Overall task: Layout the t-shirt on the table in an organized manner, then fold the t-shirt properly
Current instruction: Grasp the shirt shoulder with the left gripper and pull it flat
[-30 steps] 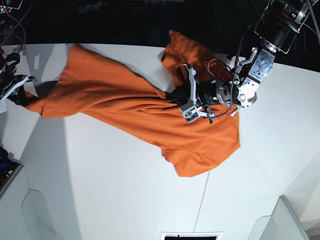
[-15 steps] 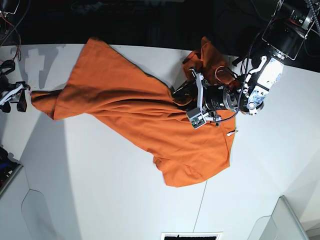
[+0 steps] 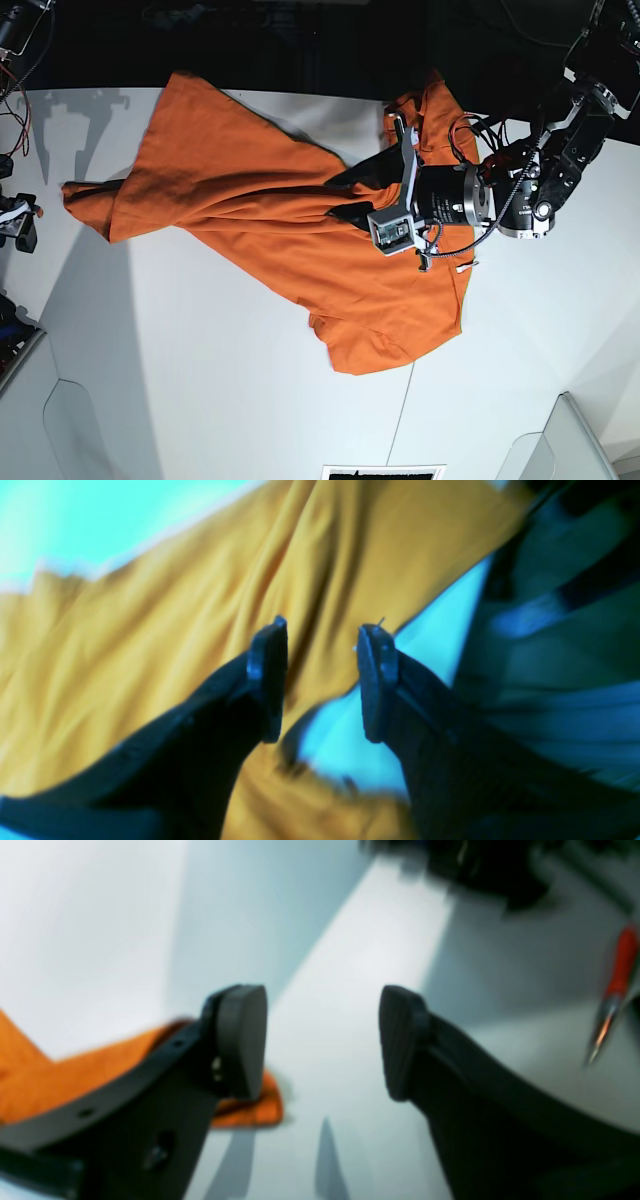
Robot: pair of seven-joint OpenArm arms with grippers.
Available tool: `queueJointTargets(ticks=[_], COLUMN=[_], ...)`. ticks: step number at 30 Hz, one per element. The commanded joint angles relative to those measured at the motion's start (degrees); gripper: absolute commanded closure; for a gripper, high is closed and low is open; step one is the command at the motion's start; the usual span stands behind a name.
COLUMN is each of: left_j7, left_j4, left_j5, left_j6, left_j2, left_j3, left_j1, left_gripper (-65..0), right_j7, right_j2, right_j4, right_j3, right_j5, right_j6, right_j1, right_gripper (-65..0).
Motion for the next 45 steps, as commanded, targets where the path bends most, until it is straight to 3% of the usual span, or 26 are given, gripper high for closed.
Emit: queueJointTargets(ticks=[1, 4, 8, 11, 15, 20, 24, 26, 28, 29, 30, 33, 38, 45], left_j7=[-0.76, -0.76, -0.83, -1.31, -6.99, -11.04, -12.96, -13.66, -13.70, -13.70, -13.66, -12.48, -11.02, -11.04], left_j4=[0.92, 0.35, 0.00, -0.09, -2.49, -9.86, -15.26, -16.70, -16.94, -16.94, -16.94, -16.94, -14.97, -10.12], left_j5=[-0.52, 3.45, 9.90, 16.44, 27.28, 36.15, 39.04, 40.76, 40.98, 40.98, 40.98, 40.94, 36.09, 35.74], left_j6=[-0.28, -0.28, -0.28, -0.28, 0.87, 4.22, 7.61, 7.61, 7.58, 7.58, 7.58, 6.93, -0.17, -0.24], left_j2=[1.22, 7.02, 13.60, 17.09, 20.33, 25.40, 29.11, 30.40, 30.77, 30.75, 30.75, 30.73, 27.85, 21.99], left_j3=[-0.35, -0.11, 3.15, 8.04, 14.88, 19.76, 20.26, 20.26, 20.26, 20.26, 20.26, 20.26, 21.05, 23.96], left_j1=[0.31, 3.82, 7.65, 9.31, 9.92, 9.90, 9.75, 9.75, 9.77, 9.77, 9.77, 9.81, 10.19, 10.23], left_gripper=[-25.8, -25.8, -25.8, -25.8, -25.8, -25.8, -25.7, -22.5, -10.4, -2.8, 0.0, 0.0, 0.0, 0.0], right_j7=[0.81, 1.81, 5.25, 6.49, 6.45, 6.49, 6.47, 6.49, 6.97, 7.65, 8.76, 13.40, 15.67, 15.43], right_j2=[0.44, -1.22, -1.84, -1.86, -1.81, -1.81, -1.81, -1.81, -1.81, -1.81, -1.81, -1.77, -1.29, 1.29], right_j4=[0.74, -1.09, -8.00, -11.76, -13.90, -13.94, -13.94, -13.94, -13.94, -13.94, -13.94, -13.94, -13.97, -15.89], right_j3=[0.46, 0.00, -1.60, -2.21, -3.78, -6.25, -7.96, -8.39, -8.48, -8.48, -8.48, -8.48, -8.50, -8.50], right_j5=[0.66, 0.55, 0.20, 0.24, -0.28, -0.42, -1.46, -2.01, -2.38, -2.43, -2.95, -6.88, -11.08, -11.30], right_j6=[0.81, 3.43, 4.52, 5.18, 6.38, 6.34, 6.23, 6.23, 6.36, 6.43, 6.47, 6.47, 6.49, 6.38], right_j1=[0.57, -0.79, -0.92, -0.81, -0.81, -0.79, -0.13, 0.13, 0.15, 0.13, 0.15, 0.50, 5.14, 15.87], right_gripper=[-35.1, -35.1, -35.1, -34.9, -34.2, -17.8, -12.8, -7.8, 0.0, 0.0, 0.0, 0.0, 0.0, 0.0])
